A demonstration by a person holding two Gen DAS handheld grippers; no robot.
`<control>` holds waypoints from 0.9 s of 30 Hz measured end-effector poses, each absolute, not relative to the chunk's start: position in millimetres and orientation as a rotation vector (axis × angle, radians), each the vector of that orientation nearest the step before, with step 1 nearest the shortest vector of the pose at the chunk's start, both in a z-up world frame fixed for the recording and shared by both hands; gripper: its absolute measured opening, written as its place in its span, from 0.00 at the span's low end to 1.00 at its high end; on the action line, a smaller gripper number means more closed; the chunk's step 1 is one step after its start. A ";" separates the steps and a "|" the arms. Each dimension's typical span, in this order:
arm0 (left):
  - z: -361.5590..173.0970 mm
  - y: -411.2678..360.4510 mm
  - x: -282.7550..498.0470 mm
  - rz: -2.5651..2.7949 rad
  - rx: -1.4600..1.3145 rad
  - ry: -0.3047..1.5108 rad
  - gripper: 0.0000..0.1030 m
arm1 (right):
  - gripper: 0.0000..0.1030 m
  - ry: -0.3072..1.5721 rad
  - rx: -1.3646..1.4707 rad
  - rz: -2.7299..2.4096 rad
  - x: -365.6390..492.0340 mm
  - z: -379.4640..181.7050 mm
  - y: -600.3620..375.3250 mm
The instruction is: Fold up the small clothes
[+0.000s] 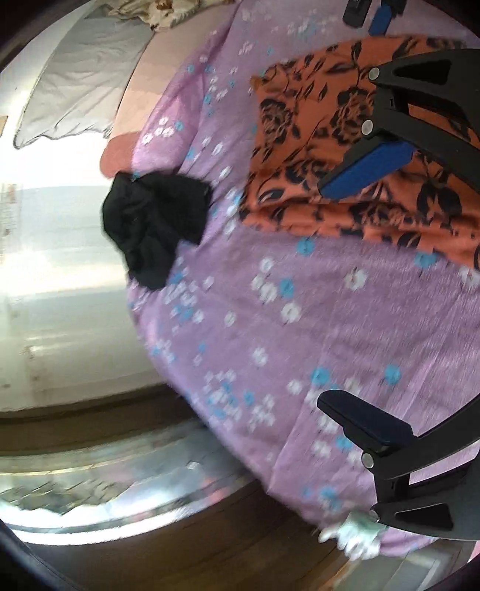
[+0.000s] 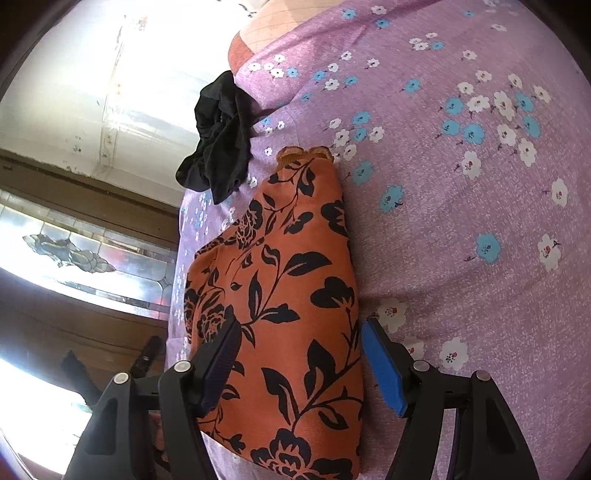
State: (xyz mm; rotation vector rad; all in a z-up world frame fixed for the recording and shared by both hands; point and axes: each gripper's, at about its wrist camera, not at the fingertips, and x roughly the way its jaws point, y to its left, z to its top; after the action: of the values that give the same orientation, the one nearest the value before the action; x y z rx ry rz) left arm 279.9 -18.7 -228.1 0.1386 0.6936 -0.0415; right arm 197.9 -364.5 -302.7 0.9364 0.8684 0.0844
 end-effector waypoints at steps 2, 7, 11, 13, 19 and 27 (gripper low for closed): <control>-224.0 -16.3 276.8 -0.004 0.165 0.657 1.00 | 0.69 0.868 0.921 0.083 198.1 -301.8 -362.7; -221.8 -10.7 277.5 0.036 0.180 0.648 1.00 | 0.69 0.866 0.900 0.080 198.0 -300.1 -359.8; -220.0 -5.9 276.2 0.069 0.190 0.637 1.00 | 0.69 0.865 0.898 0.078 197.8 -299.9 -359.5; -220.7 -3.7 277.4 0.077 0.187 0.640 1.00 | 0.69 0.864 0.896 0.077 197.8 -299.8 -359.2; -224.8 -3.2 279.7 0.073 0.187 0.659 1.00 | 0.69 0.866 0.896 0.076 198.4 -300.1 -358.9; -225.4 -11.4 276.9 0.040 0.200 0.663 1.00 | 0.69 0.867 0.888 0.082 198.8 -300.2 -357.3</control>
State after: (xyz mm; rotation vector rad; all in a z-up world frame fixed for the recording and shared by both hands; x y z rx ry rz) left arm 276.9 -11.4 -225.4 0.2001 0.6629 0.0400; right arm 198.8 -357.3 -300.2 0.8878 0.8668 0.0820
